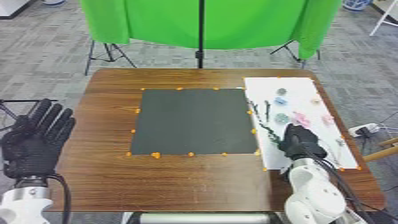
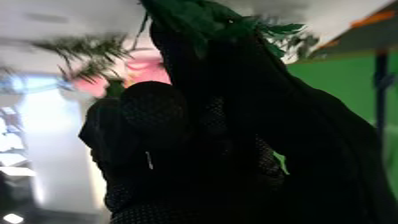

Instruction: Arrange flowers

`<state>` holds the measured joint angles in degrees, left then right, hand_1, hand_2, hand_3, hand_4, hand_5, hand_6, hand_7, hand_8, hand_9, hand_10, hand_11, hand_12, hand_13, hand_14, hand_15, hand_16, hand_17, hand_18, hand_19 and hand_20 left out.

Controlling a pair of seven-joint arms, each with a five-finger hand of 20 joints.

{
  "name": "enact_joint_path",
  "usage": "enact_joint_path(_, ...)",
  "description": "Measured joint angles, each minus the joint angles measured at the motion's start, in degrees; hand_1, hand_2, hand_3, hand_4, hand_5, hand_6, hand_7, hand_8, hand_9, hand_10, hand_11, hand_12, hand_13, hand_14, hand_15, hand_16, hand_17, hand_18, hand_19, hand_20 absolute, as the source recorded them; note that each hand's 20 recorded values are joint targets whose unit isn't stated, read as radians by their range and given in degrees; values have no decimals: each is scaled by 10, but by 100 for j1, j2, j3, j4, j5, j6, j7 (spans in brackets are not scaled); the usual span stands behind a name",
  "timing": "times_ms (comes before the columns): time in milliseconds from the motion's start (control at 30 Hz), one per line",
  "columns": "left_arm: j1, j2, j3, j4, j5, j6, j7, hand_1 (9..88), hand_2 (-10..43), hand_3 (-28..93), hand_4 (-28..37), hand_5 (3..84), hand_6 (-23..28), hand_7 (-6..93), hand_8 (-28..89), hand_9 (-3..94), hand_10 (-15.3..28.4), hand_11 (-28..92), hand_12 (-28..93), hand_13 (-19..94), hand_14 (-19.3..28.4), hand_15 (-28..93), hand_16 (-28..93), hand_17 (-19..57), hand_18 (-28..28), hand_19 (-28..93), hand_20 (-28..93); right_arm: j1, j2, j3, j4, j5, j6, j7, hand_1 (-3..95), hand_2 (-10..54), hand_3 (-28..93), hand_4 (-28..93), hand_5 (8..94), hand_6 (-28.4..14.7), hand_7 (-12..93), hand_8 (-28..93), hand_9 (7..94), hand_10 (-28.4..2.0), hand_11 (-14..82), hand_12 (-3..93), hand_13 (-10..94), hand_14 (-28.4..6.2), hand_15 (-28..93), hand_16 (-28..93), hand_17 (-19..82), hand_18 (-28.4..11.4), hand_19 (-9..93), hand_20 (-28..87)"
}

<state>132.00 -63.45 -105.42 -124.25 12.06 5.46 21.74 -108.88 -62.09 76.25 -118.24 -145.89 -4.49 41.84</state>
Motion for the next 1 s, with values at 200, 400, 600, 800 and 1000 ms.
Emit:
enact_joint_path(200, 102, -56, -68, 0, -670, -4, 57, 285, 107, 787, -274, 446, 94, 80, -81, 369, 147, 149, 83, 254, 156, 233, -47, -75, 126, 296, 89, -471, -56, 231, -320, 402, 535, 512, 552, -95, 797, -240, 820, -27, 277, 207, 886, -125, 203, 441, 702, -143, 725, 388, 403, -275, 932, 491)
enact_joint_path(400, 239, -104, -159, 0, -981, -8, 94, 283, 105, 788, -277, 445, 95, 79, -81, 370, 146, 148, 82, 256, 155, 234, -48, -74, 126, 296, 90, -853, -33, 553, -797, 718, 1008, 749, 547, -95, 802, -234, 816, -30, 287, 209, 884, -128, 213, 435, 705, -144, 725, 387, 405, -275, 932, 496)
enact_joint_path(600, 341, -116, -201, 0, -985, -7, 152, 282, 104, 789, -278, 444, 93, 78, -81, 369, 147, 146, 82, 256, 155, 234, -48, -74, 126, 297, 91, -587, 52, 560, -1177, 1743, 1611, 592, 544, -95, 805, -230, 808, -30, 303, 204, 875, -123, 227, 437, 701, -142, 729, 389, 399, -271, 932, 511)
enact_joint_path(800, 370, -110, -205, 0, -1012, -1, 151, 282, 103, 788, -279, 441, 93, 77, -80, 367, 147, 142, 83, 256, 155, 233, -48, -74, 126, 295, 91, 290, 23, -19, -857, 2106, 1772, 23, 540, -95, 803, -216, 799, -31, 329, 176, 870, -122, 244, 431, 700, -141, 737, 379, 398, -267, 932, 515)
enact_joint_path(1000, 392, -58, -174, 8, -1033, 15, 152, 282, 103, 787, -280, 441, 93, 78, -80, 367, 148, 143, 85, 255, 154, 233, -48, -74, 126, 296, 92, 1474, -378, -1103, 16, 2676, 1870, 238, 532, -95, 809, -208, 798, -26, 341, 170, 870, -121, 253, 433, 707, -141, 744, 373, 408, -266, 932, 520)
